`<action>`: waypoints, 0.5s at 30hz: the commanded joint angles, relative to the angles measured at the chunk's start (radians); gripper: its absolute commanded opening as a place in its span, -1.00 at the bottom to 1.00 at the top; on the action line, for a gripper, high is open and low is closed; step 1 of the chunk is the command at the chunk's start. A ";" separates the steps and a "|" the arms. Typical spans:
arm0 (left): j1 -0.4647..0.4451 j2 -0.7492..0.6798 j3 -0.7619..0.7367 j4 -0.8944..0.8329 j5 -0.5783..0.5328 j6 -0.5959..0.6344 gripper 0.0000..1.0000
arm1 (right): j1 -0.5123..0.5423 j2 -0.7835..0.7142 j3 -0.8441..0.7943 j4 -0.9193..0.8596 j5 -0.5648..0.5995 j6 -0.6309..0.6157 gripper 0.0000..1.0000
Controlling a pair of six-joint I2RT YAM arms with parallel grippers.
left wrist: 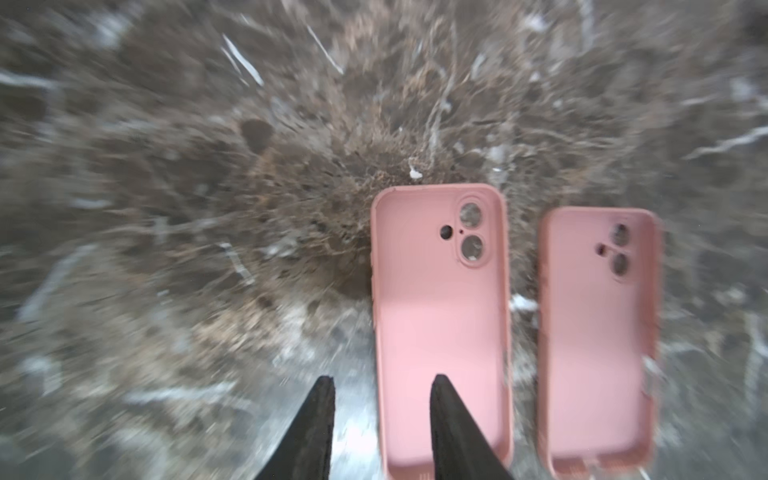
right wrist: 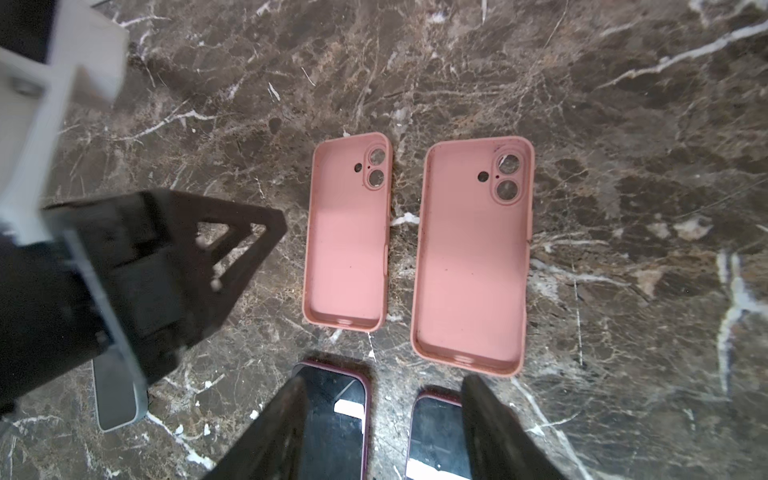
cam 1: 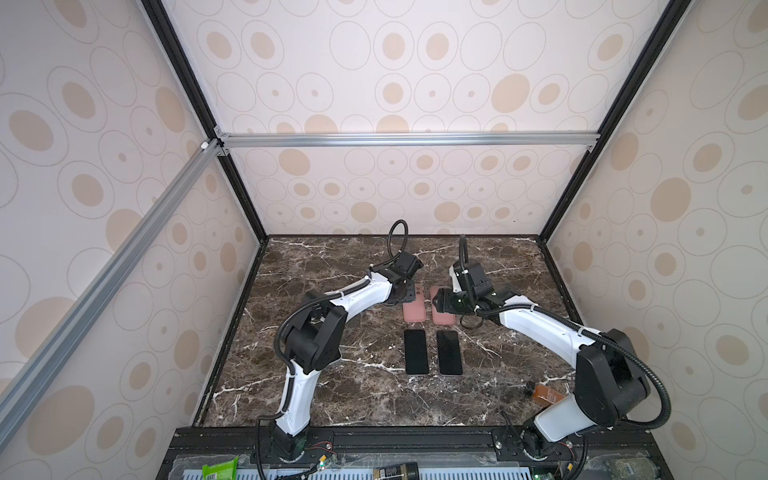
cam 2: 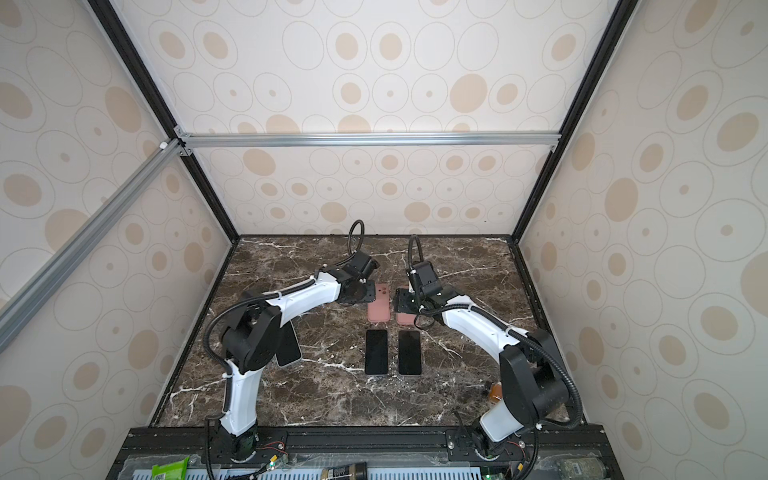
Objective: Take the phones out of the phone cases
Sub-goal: 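Reach the right gripper across to the light-blue phone while the left draws back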
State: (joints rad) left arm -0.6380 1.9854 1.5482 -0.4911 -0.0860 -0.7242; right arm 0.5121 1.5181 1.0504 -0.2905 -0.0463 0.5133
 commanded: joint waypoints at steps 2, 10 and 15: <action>0.031 -0.226 -0.148 0.094 -0.048 0.034 0.15 | 0.081 -0.048 -0.042 0.078 0.069 -0.043 0.39; 0.175 -0.615 -0.525 0.209 -0.046 0.012 0.97 | 0.323 0.046 -0.003 0.160 0.200 -0.058 0.72; 0.326 -0.785 -0.669 0.214 0.006 0.031 0.97 | 0.439 0.181 0.092 0.185 0.221 -0.029 0.78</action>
State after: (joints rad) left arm -0.3691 1.2682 0.9169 -0.2993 -0.0956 -0.7029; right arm 0.9070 1.6444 1.0840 -0.1375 0.1318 0.4644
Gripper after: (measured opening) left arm 0.986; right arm 0.889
